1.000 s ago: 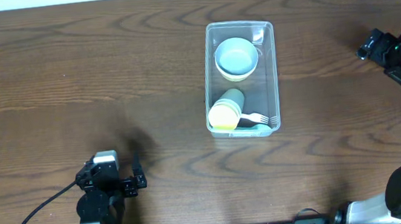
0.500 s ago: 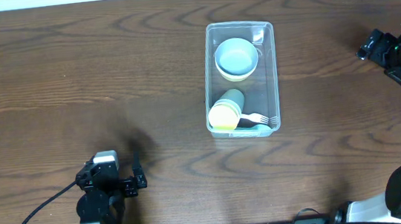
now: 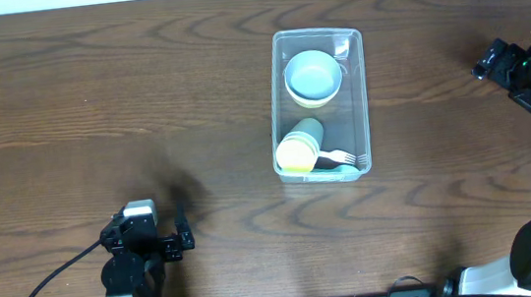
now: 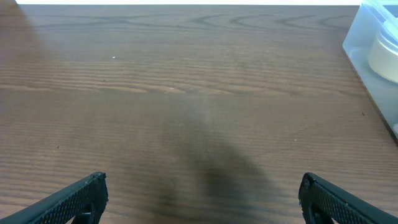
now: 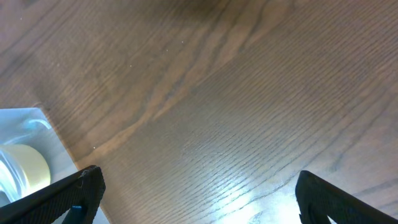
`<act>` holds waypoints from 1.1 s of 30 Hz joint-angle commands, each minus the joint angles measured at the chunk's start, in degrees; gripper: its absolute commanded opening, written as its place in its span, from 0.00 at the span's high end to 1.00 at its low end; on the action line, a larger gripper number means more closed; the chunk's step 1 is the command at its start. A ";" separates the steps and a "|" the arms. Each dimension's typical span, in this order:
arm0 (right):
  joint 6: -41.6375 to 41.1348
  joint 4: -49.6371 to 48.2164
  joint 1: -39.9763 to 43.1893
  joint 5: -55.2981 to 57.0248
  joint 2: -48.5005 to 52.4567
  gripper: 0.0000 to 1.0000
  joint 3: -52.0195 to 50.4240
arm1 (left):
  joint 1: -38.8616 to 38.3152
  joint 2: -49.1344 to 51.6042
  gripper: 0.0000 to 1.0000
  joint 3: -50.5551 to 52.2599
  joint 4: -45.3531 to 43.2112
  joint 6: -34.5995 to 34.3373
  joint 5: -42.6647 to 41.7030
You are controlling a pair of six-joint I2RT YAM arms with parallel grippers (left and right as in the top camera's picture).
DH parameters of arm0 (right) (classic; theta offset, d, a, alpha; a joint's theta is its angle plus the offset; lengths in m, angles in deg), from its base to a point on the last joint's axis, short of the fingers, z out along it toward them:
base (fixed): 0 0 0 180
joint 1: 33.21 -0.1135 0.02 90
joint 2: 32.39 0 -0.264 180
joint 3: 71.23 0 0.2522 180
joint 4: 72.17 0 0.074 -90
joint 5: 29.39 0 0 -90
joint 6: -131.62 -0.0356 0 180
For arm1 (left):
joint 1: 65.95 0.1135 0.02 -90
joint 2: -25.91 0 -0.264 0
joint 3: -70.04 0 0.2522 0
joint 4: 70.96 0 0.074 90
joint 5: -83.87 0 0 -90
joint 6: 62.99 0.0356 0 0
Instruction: Pack container
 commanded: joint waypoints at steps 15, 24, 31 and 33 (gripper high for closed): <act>7.69 -14.21 -17.59 18.97 -47.89 0.01 -25.03 | 0.31 -0.31 0.02 1.05 -0.02 -0.72 -0.20; 19.02 -16.83 -17.57 12.33 -76.83 0.01 -51.21 | 0.31 -0.31 0.02 1.05 -0.02 -0.72 -0.20; 23.23 -16.87 -17.57 2.86 -89.99 0.01 -63.36 | 0.31 -0.31 0.02 1.05 -0.02 -0.70 -0.20; 23.23 -17.16 -17.57 1.62 -91.21 0.01 -65.70 | 0.31 -0.31 0.02 1.05 -0.02 -0.72 -0.20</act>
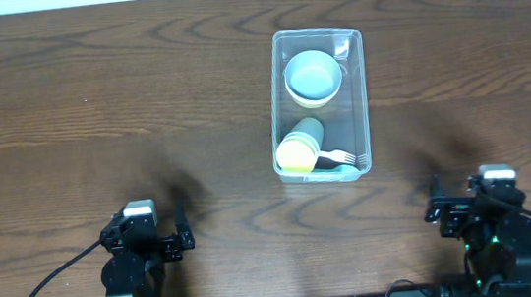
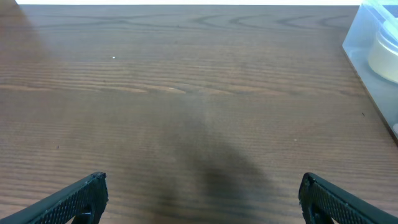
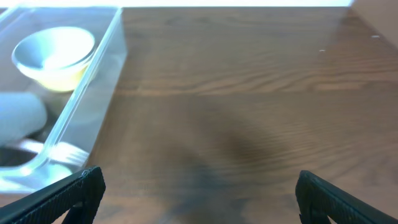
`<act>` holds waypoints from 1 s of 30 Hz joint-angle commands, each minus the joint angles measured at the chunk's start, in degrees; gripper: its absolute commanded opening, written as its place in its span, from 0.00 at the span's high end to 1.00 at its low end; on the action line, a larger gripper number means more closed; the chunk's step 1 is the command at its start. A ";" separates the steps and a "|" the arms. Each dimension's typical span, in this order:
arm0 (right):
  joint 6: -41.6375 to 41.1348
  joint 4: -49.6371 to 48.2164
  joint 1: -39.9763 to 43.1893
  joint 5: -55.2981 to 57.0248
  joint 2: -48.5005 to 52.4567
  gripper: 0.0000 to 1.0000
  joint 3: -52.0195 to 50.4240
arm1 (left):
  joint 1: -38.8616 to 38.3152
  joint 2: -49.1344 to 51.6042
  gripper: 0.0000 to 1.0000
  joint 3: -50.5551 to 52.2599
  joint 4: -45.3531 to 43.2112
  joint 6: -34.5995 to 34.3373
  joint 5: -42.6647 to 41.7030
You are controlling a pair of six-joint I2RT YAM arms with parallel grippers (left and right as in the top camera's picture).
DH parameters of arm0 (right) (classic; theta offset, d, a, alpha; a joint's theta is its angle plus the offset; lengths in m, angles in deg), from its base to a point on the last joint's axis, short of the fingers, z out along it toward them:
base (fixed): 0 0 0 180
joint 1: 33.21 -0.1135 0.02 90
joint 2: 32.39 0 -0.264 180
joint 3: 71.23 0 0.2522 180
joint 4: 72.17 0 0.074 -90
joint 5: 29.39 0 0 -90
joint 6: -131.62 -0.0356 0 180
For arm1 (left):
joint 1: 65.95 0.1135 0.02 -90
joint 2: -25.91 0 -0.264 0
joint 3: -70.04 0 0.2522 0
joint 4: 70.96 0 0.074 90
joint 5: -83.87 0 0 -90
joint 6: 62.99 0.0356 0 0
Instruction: Pack container
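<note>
A clear plastic container [image 1: 359, 99] stands on the wooden table, right of centre. Inside it a pale yellow bowl [image 1: 313, 75] with a light blue inside sits at the far end. A yellow-green cup [image 1: 301, 146] lies on its side at the near end, with a white fork [image 1: 344, 159] beside it. My left gripper [image 2: 200, 200] rests at the near left edge, open and empty. Open and empty too, my right gripper [image 3: 198, 198] sits at the near right edge, with the container [image 3: 93, 81] to its left.
Dark wooden table [image 1: 93, 107] fills the view. The arm bases and a black cable [image 1: 38, 291] sit along the near edge. No other loose objects are in view.
My right arm was raised at the far right edge of the table; now it rests at the near right edge, facing the container. The left arm and the container's contents have not moved.
</note>
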 commanded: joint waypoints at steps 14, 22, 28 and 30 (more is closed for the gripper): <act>2.49 -1.36 -0.70 -5.99 -5.27 0.01 -9.97 | 0.28 -0.28 0.02 1.05 -0.02 -0.72 -0.17; 2.49 1.51 -0.70 -5.95 -5.25 0.01 -10.29 | 0.28 -0.28 0.02 1.05 -0.04 -0.72 -0.17; 2.51 2.80 -0.70 -5.95 -5.25 0.01 -10.29 | 0.28 -0.28 0.02 1.05 -0.02 -0.70 -0.17; 2.51 2.80 -0.70 -5.95 -5.25 0.01 -10.29 | 0.28 -0.28 0.02 1.05 -0.02 -0.72 -0.17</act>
